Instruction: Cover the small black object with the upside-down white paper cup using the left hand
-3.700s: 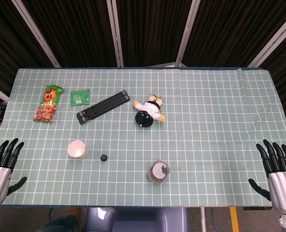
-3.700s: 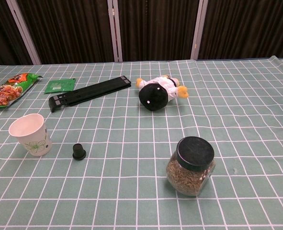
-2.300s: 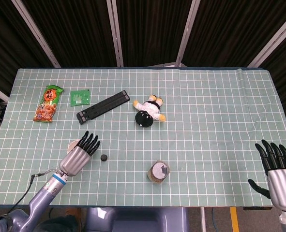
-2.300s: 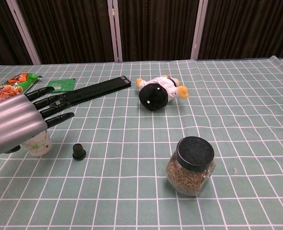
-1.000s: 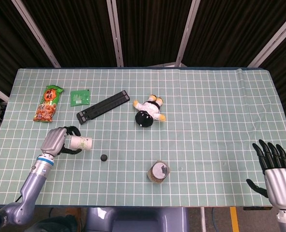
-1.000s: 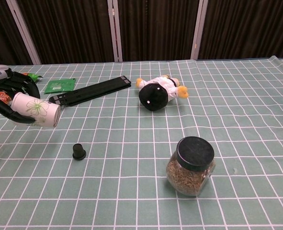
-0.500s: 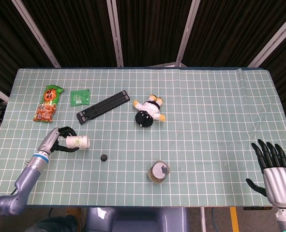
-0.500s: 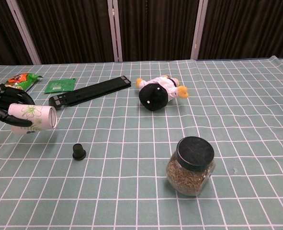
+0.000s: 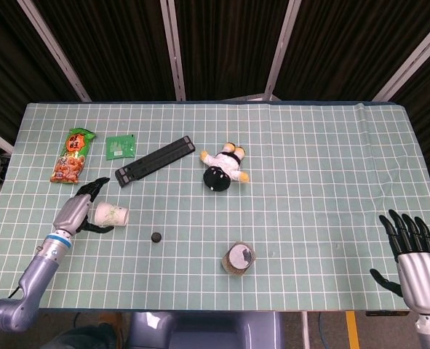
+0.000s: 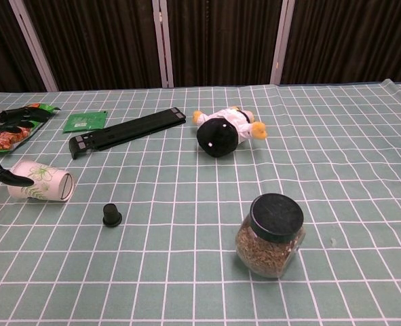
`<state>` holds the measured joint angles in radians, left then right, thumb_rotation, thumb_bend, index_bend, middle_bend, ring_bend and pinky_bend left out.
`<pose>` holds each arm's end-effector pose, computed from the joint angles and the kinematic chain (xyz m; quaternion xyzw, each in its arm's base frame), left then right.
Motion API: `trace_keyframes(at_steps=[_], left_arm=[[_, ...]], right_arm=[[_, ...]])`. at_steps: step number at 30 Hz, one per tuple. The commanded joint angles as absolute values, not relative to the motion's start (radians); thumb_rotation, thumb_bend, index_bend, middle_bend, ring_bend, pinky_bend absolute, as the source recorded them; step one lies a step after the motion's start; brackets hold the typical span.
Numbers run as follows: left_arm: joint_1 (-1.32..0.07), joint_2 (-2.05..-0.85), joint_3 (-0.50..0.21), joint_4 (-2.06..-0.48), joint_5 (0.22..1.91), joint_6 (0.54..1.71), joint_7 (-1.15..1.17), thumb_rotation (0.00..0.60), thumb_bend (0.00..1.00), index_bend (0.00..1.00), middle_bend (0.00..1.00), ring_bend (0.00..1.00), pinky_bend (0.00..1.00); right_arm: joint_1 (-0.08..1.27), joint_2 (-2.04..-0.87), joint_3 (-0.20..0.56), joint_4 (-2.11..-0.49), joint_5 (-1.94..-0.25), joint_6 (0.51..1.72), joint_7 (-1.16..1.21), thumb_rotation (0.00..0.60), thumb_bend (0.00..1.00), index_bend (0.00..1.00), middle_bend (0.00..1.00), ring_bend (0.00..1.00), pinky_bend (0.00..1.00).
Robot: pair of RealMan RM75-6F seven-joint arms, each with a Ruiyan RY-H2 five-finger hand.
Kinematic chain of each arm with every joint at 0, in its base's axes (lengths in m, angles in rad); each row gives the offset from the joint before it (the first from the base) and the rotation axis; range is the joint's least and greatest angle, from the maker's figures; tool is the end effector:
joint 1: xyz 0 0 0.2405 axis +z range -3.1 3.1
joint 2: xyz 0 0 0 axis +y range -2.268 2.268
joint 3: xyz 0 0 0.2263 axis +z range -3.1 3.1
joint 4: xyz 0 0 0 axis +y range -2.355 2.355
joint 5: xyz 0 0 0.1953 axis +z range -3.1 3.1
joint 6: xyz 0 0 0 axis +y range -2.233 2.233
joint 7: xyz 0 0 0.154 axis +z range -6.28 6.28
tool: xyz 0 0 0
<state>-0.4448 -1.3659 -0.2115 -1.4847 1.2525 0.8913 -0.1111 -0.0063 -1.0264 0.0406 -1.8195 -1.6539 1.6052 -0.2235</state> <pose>-0.2286 0.2991 0.0472 -0.6234 -0.5431 -0.3800 0.4148 -0.2344 -0.1591 0.1777 0.6159 -0.3147 0.3938 0.6054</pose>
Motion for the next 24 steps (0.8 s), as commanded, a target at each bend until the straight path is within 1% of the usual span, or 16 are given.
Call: trace_keyframes(at_steps=[1,3,6,9,12,16,22,24], left_arm=[[-0.441,-1.356,-0.142,-1.559,1.352,1.037,0.225,0.600,0.00,0.00,0.00,0.00,0.00],[-0.437,-1.367,-0.127,-1.603,1.310,1.066,0.422,0.600,0.00,0.00,0.00,0.00,0.00],[-0.438,-1.414,-0.105,-1.663,1.222,1.146,0.795,0.600,0.00,0.00,0.00,0.00,0.00],[-0.443,-1.474,-0.097,-1.685,1.154,1.212,1.011,0.600,0.00,0.00,0.00,0.00,0.00],[-0.449,-1.526,-0.090,-1.666,1.123,1.247,1.107,0.600,0.00,0.00,0.00,0.00,0.00],[-0.462,-1.615,-0.079,-1.600,1.084,1.274,1.193,0.600,0.00,0.00,0.00,0.00,0.00],[-0.475,-1.665,-0.079,-1.542,1.068,1.288,1.199,0.600,0.00,0.00,0.00,0.00,0.00],[-0.479,-1.669,-0.078,-1.529,1.072,1.284,1.186,0.600,0.00,0.01,0.01,0.00,0.04]], right_arm=[[-0.007,-1.025,0.040,-1.820,-1.657,1.607,-0.221,0.600,0.00,0.00,0.00,0.00,0.00],[-0.008,-1.022,0.041,-1.821,-1.656,1.611,-0.216,0.600,0.00,0.00,0.00,0.00,0.00],[-0.009,-1.020,0.044,-1.820,-1.650,1.613,-0.209,0.600,0.00,0.00,0.00,0.00,0.00],[-0.008,-1.018,0.044,-1.818,-1.649,1.611,-0.206,0.600,0.00,0.00,0.00,0.00,0.00],[-0.009,-1.017,0.043,-1.818,-1.648,1.612,-0.202,0.600,0.00,0.00,0.00,0.00,0.00],[-0.011,-1.011,0.048,-1.814,-1.638,1.615,-0.187,0.600,0.00,0.00,0.00,0.00,0.00],[-0.009,-1.007,0.049,-1.812,-1.635,1.613,-0.179,0.600,0.00,0.00,0.00,0.00,0.00],[-0.009,-1.007,0.049,-1.812,-1.633,1.612,-0.178,0.600,0.00,0.00,0.00,0.00,0.00]])
